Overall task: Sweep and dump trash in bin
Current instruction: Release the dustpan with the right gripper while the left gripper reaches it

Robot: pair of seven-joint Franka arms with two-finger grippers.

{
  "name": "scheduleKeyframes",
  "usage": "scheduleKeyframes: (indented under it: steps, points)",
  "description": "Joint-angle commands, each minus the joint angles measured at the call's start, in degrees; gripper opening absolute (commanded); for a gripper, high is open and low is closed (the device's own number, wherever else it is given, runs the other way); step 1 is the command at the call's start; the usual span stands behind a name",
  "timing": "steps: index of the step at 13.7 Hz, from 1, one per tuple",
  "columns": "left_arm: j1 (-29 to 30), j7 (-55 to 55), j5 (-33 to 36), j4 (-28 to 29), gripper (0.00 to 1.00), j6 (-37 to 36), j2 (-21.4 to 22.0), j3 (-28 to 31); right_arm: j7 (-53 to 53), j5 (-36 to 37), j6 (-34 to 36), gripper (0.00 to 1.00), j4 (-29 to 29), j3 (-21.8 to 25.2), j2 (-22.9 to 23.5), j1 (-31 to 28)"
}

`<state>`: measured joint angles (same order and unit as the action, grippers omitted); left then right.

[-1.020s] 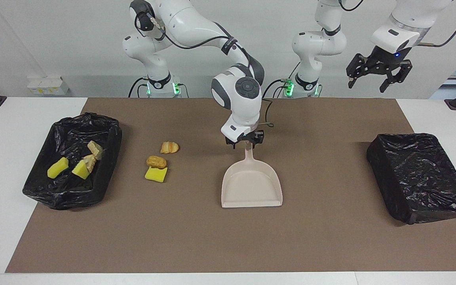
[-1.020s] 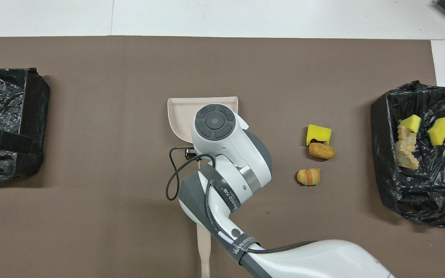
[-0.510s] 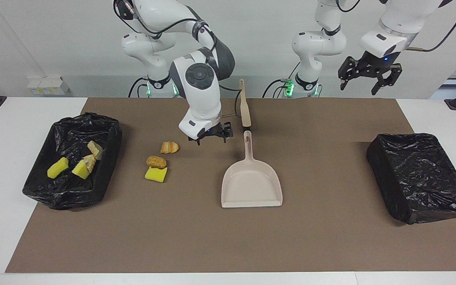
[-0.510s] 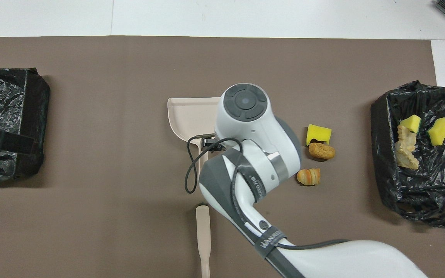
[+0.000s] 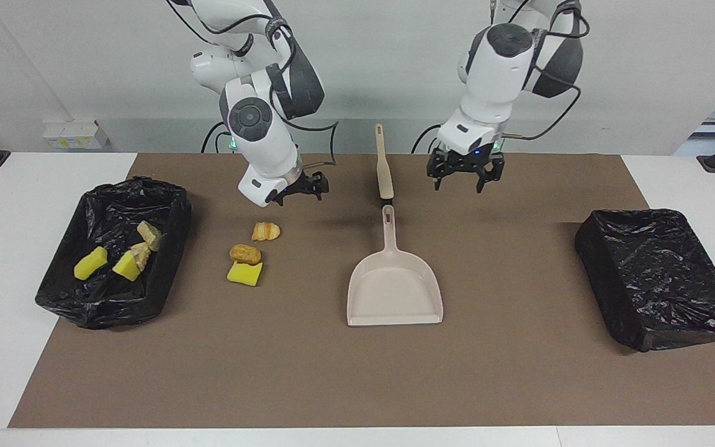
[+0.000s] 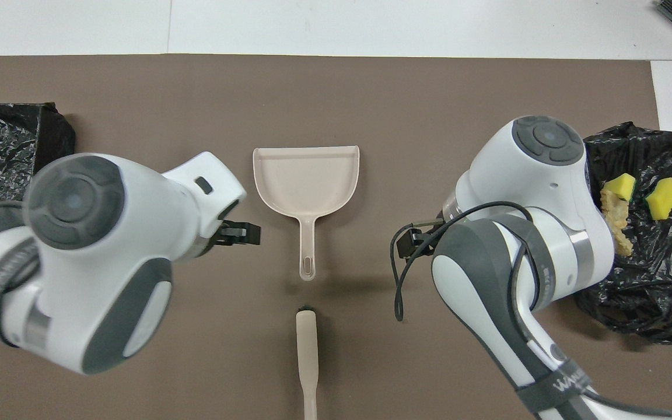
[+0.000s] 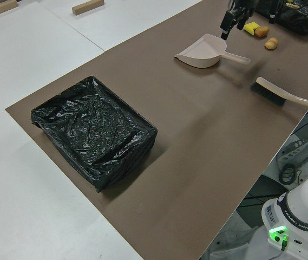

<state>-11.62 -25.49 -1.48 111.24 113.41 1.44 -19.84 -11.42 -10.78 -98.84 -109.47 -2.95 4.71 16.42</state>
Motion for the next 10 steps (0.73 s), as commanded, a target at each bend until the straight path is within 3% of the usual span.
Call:
scheduleKeyframes:
  steps: [1, 5, 6, 8, 10]
  points:
    - [-6.1, -10.2, 0.1, 1.8, 1.00, 9.4, -7.1, 0.9, 2.0, -1.7, -3.5, 1.00, -11.3, -0.4, -7.4, -0.8]
    - [-8.3, -12.7, 0.7, 1.9, 1.00, 16.7, -13.7, 1.0, 2.0, -1.7, -10.6, 1.00, -24.8, -0.6, -16.2, 0.7]
    - [-8.2, -12.6, 0.8, 1.9, 0.95, 16.7, -13.8, 1.0, 1.9, -1.8, -11.9, 1.00, -26.8, -0.5, -17.5, 2.5]
    - [-8.2, -12.3, 0.9, 2.0, 0.78, 16.7, -13.9, 1.0, 1.1, -1.8, -12.6, 1.00, -28.8, -0.5, -19.2, 3.7]
    - [-8.0, -10.2, 1.0, 2.2, 0.42, 16.1, -13.9, 1.1, -1.8, -2.8, -14.2, 0.96, -29.6, -0.6, -19.9, 5.8]
